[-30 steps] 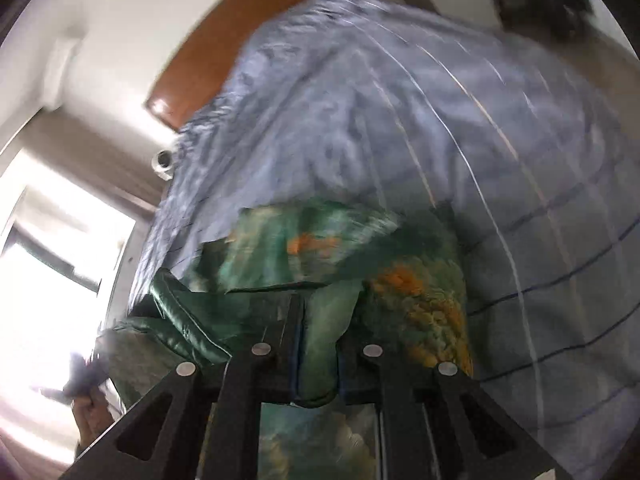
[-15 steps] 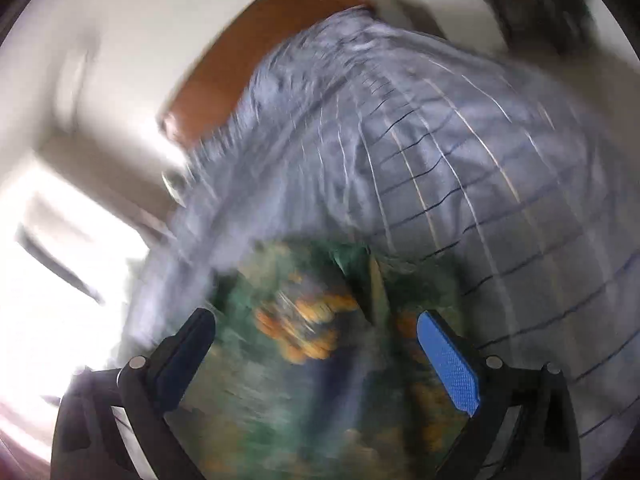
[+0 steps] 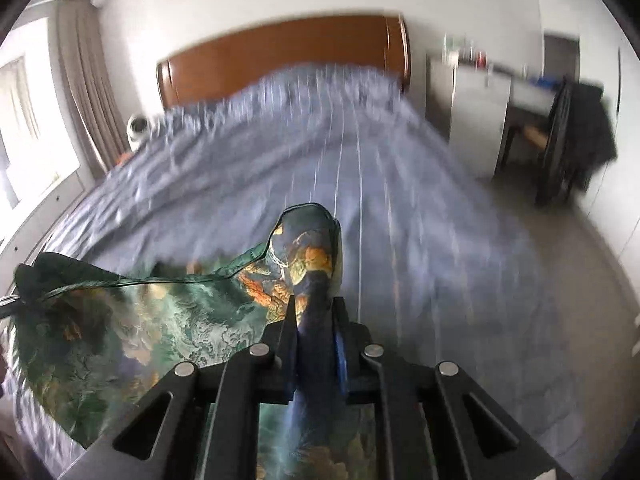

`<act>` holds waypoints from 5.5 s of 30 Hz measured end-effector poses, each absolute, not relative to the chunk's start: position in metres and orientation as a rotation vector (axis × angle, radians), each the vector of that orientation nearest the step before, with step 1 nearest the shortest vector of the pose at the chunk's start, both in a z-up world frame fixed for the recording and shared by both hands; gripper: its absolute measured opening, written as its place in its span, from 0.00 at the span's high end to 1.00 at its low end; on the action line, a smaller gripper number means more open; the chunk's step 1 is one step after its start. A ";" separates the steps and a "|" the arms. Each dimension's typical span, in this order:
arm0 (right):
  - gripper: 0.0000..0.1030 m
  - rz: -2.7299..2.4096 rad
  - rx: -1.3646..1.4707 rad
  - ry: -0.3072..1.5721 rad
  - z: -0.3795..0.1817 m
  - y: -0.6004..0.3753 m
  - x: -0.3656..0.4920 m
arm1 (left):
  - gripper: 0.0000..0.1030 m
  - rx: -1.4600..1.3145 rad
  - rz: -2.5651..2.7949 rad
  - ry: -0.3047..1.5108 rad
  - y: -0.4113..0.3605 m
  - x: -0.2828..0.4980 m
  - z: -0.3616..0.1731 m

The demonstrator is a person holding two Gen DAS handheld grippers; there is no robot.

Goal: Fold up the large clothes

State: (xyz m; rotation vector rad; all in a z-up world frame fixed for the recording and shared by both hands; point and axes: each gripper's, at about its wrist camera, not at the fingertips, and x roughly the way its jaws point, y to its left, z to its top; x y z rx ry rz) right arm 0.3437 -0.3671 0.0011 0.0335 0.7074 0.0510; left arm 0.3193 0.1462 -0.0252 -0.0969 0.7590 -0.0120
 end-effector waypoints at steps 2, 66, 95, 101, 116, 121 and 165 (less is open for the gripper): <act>0.86 0.025 0.000 0.647 0.013 -0.360 0.358 | 0.85 -0.093 0.028 0.725 0.144 0.336 -0.027; 0.28 0.154 0.239 0.793 -0.161 -0.370 0.391 | 0.05 -0.320 0.029 0.829 0.179 0.389 -0.176; 0.28 0.239 0.392 0.754 -0.174 -0.389 0.395 | 0.00 -0.424 -0.026 0.828 0.191 0.401 -0.190; 0.28 0.239 0.391 0.754 -0.175 -0.389 0.395 | 0.00 -0.422 -0.024 0.829 0.190 0.401 -0.190; 0.28 0.239 0.392 0.752 -0.176 -0.389 0.395 | 0.00 -0.438 -0.035 0.828 0.191 0.402 -0.191; 0.28 0.241 0.394 0.751 -0.176 -0.389 0.395 | 0.00 -0.438 -0.035 0.827 0.192 0.402 -0.192; 0.28 0.341 0.470 0.829 -0.118 -0.350 0.194 | 0.01 0.269 -0.282 0.921 -0.050 0.317 -0.124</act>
